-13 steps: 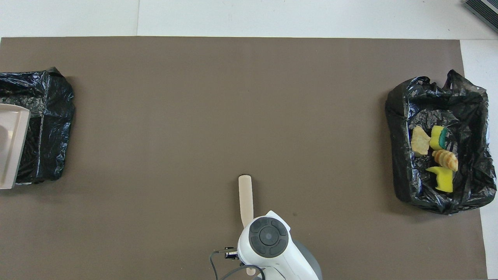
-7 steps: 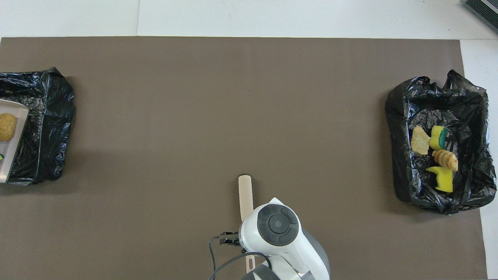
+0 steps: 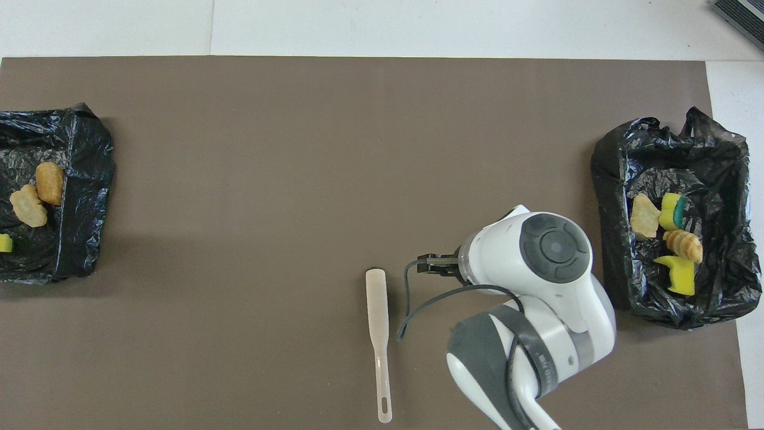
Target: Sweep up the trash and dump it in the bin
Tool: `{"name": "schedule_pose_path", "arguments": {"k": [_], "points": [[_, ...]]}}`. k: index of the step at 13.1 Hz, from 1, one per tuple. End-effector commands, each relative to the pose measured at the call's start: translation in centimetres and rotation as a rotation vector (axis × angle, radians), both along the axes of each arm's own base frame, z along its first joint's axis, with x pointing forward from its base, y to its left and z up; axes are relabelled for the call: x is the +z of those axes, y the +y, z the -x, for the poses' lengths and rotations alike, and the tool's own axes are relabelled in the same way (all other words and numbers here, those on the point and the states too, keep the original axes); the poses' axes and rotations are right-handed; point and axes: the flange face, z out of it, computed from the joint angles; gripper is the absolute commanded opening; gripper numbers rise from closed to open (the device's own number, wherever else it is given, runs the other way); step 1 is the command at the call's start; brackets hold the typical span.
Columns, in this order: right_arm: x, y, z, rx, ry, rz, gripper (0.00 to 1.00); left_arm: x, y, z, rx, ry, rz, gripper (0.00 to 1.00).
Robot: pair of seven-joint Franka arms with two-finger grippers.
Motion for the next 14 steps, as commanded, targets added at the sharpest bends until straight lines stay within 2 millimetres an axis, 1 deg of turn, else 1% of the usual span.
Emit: {"name": "schedule_pose_path", "arguments": {"k": [1, 2, 3, 4, 5, 6, 7, 8, 10, 11, 12, 13, 14], "points": [[1.2, -6.6, -3.3, 0.074, -0.044, 0.047, 1.0, 2.6, -3.0, 0.2, -0.045, -0.026, -0.088, 0.0], [1.8, -8.5, -3.9, 0.086, -0.055, 0.052, 1.0, 2.7, -4.9, -0.2, -0.044, -0.039, -0.089, 0.0], [2.9, -10.2, -4.5, 0.064, -0.058, 0.052, 1.0, 3.3, -5.5, 0.1, -0.02, -0.044, -0.086, 0.0], [4.7, -11.1, -5.0, 0.052, -0.046, 0.061, 1.0, 3.9, -6.3, 0.2, -0.02, -0.062, -0.058, 0.0], [7.0, -12.0, -5.3, 0.051, -0.02, 0.091, 1.0, 3.9, -7.7, 0.1, -0.013, -0.089, 0.036, 0.0], [9.6, -13.0, -5.5, 0.046, 0.002, 0.121, 1.0, 3.4, -8.6, 0.0, 0.007, -0.104, 0.13, 0.0], [11.3, -13.6, -5.5, 0.035, 0.025, 0.128, 1.0, 3.0, -9.3, 0.2, 0.035, -0.097, 0.188, 0.0], [13.1, -14.4, -5.3, 0.024, 0.031, 0.13, 1.0, 2.4, -10.8, 0.1, 0.047, -0.089, 0.249, 0.0], [16.7, -17.0, -4.2, 0.034, -0.019, 0.125, 1.0, 1.1, -11.7, 0.5, 0.126, -0.114, 0.431, 0.0], [18.4, -17.9, -3.5, 0.058, -0.041, 0.125, 1.0, 0.3, -12.3, 0.8, 0.178, -0.129, 0.505, 0.0], [20.5, -19.2, -2.7, 0.055, -0.034, 0.121, 1.0, -0.9, -13.8, 1.5, 0.222, -0.133, 0.58, 0.0], [21.6, -19.9, -2.6, 0.041, -0.029, 0.12, 1.0, -2.0, -15.4, 1.8, 0.256, -0.132, 0.607, 0.0], [22.7, -20.7, -2.3, 0.024, -0.029, 0.115, 1.0, -2.6, -16.2, 2.2, 0.33, -0.179, 0.645, 0.0]]}}
